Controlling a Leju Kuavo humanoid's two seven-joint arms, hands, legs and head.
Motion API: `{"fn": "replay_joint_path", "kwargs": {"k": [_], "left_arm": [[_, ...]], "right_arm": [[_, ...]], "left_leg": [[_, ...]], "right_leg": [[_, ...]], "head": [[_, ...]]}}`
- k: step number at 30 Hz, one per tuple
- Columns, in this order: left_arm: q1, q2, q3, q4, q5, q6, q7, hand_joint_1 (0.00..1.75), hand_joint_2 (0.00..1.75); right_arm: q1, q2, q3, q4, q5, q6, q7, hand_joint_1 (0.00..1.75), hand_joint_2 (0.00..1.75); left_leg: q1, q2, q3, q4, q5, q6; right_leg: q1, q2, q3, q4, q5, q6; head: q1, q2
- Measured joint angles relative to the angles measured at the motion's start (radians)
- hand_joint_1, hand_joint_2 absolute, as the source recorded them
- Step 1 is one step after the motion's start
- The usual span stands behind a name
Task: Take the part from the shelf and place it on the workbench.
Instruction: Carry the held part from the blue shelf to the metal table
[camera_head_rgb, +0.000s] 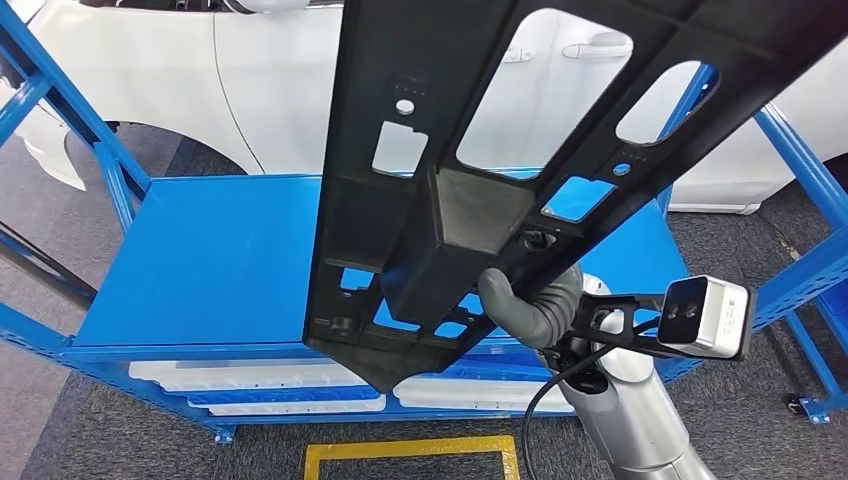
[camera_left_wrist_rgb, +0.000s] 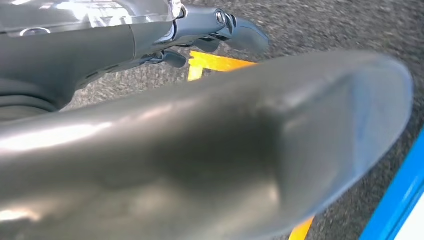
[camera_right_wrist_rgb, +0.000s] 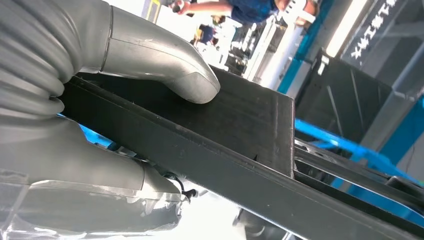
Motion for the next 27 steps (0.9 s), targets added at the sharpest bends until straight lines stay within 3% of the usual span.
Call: {"fn": "replay_joint_path", "kwargs": {"k": [2, 5, 6, 7, 8, 10, 12, 15, 16, 18, 20, 21, 22, 23, 25, 27], "left_arm": [[0.0, 0.0, 0.001, 0.0, 0.0, 0.003, 0.002, 0.0, 0.0], [0.0, 0.0, 0.001, 0.0, 0.0, 0.007, 0.004, 0.0, 0.0], [0.0, 0.0, 0.001, 0.0, 0.0, 0.008, 0.004, 0.0, 0.0], [0.0, 0.0, 0.001, 0.0, -0.001, 0.008, 0.005, 0.0, 0.0], [0.001, 0.0, 0.001, 0.0, -0.003, 0.008, 0.005, 0.0, 0.0], [0.001, 0.0, 0.001, 0.0, -0.007, 0.008, 0.005, 0.0, 0.0], [0.0, 0.0, 0.001, 0.0, -0.009, 0.008, 0.004, 0.0, 0.0], [0.001, 0.0, 0.001, 0.0, -0.009, 0.008, 0.0, 0.0, 0.0], [0.002, 0.0, 0.001, 0.0, -0.01, 0.008, -0.001, 0.0, 0.0], [0.003, 0.001, 0.0, 0.0, -0.01, 0.008, -0.003, 0.0, 0.0], [0.003, 0.001, 0.001, 0.0, -0.01, 0.008, -0.004, 0.0, 0.0], [0.002, 0.002, 0.001, 0.0, -0.01, 0.008, -0.005, 0.0, 0.0], [0.002, 0.002, 0.001, 0.0, -0.01, 0.008, -0.005, 0.0, 0.0], [0.002, 0.002, 0.001, 0.0, -0.01, 0.008, -0.005, 0.0, 0.0], [0.0, 0.002, 0.001, 0.0, -0.01, 0.008, -0.006, 0.0, 0.0], [-0.003, 0.004, 0.001, 0.0, -0.011, 0.008, -0.007, 0.0, 0.0]], "right_arm": [[-0.002, -0.006, 0.002, 0.0, 0.003, 0.004, -0.006, 1.75, 1.75], [-0.004, -0.018, 0.003, 0.0, 0.007, 0.004, -0.009, 1.75, 1.75], [-0.003, -0.021, 0.004, 0.0, 0.008, 0.004, -0.009, 1.75, 1.75], [-0.003, -0.025, 0.004, 0.0, 0.008, 0.003, -0.009, 1.75, 1.75], [-0.002, -0.028, 0.004, 0.0, 0.008, 0.002, -0.009, 1.75, 1.75], [-0.003, -0.033, 0.004, 0.0, 0.008, -0.003, -0.01, 1.75, 1.75], [-0.002, -0.037, 0.004, -0.001, 0.008, -0.009, -0.012, 1.75, 1.75], [-0.002, -0.041, 0.004, -0.001, 0.008, -0.012, -0.017, 1.75, 1.75], [-0.002, -0.041, 0.004, -0.001, 0.008, -0.012, -0.019, 1.75, 1.75], [-0.003, -0.041, 0.004, -0.001, 0.009, -0.014, -0.022, 1.75, 1.75], [-0.004, -0.042, 0.005, -0.001, 0.008, -0.018, -0.022, 1.75, 1.75], [-0.005, -0.042, 0.006, 0.0, 0.007, -0.022, -0.022, 1.75, 1.75], [-0.007, -0.043, 0.008, 0.0, 0.005, -0.028, -0.021, 1.75, 1.75], [-0.01, -0.045, 0.01, 0.0, 0.001, -0.034, -0.019, 1.75, 1.75], [-0.02, -0.047, 0.014, 0.0, -0.006, -0.043, -0.016, 1.75, 1.75], [-0.031, -0.05, 0.015, 0.0, -0.012, -0.049, -0.013, 1.75, 1.75]], "left_leg": [[0.005, 0.003, 0.003, -0.021, 0.016, 0.01], [0.005, 0.006, -0.011, -0.026, 0.03, 0.019], [0.005, 0.006, -0.019, -0.022, 0.032, 0.02], [0.004, 0.006, -0.027, -0.018, 0.035, 0.019], [0.004, 0.006, -0.034, -0.012, 0.037, 0.018], [0.004, 0.005, -0.049, 0.001, 0.041, 0.013], [0.002, 0.003, -0.059, 0.012, 0.047, 0.004], [0.001, 0.002, -0.068, 0.013, 0.061, -0.015], [0.003, 0.002, -0.073, 0.018, 0.053, -0.022], [0.007, 0.001, -0.099, 0.083, -0.012, -0.035], [0.01, 0.002, -0.138, 0.214, -0.107, -0.045], [0.011, 0.002, -0.15, 0.271, -0.135, -0.048], [0.011, 0.002, -0.145, 0.298, -0.142, -0.049], [0.011, 0.002, -0.121, 0.287, -0.13, -0.049], [0.011, 0.001, -0.018, 0.164, -0.088, -0.041], [0.005, 0.0, 0.074, 0.031, -0.077, -0.027]], "right_leg": [[0.001, -0.001, -0.011, 0.029, -0.032, 0.01], [0.001, -0.001, -0.077, 0.202, -0.14, 0.018], [0.0, -0.001, -0.092, 0.248, -0.158, 0.02], [-0.001, -0.001, -0.09, 0.261, -0.157, 0.022], [-0.003, -0.002, -0.068, 0.234, -0.138, 0.024], [-0.006, -0.003, 0.013, 0.103, -0.091, 0.023], [-0.004, -0.002, 0.059, 0.016, -0.063, 0.016], [-0.001, 0.001, 0.051, 0.004, -0.048, -0.003], [-0.002, 0.0, 0.045, 0.003, -0.04, -0.01], [-0.006, -0.003, 0.028, -0.001, -0.022, -0.023], [-0.005, -0.004, 0.005, -0.001, -0.004, -0.027], [-0.005, -0.004, -0.007, 0.0, 0.005, -0.027], [-0.005, -0.004, -0.019, 0.0, 0.014, -0.026], [-0.005, -0.004, -0.03, 0.0, 0.023, -0.024], [-0.005, -0.004, -0.048, 0.0, 0.041, -0.019], [-0.003, -0.004, -0.056, -0.001, 0.056, -0.01]], "head": [[0.001, 0.0], [0.001, 0.0], [0.001, 0.0], [0.001, 0.0], [0.001, 0.0], [0.001, 0.0], [0.001, 0.0], [0.001, 0.0], [0.0, 0.0], [0.0, 0.0], [-0.001, 0.0], [-0.001, 0.0], [-0.001, 0.0], [-0.001, 0.0], [-0.001, 0.0], [-0.001, 0.0]]}}
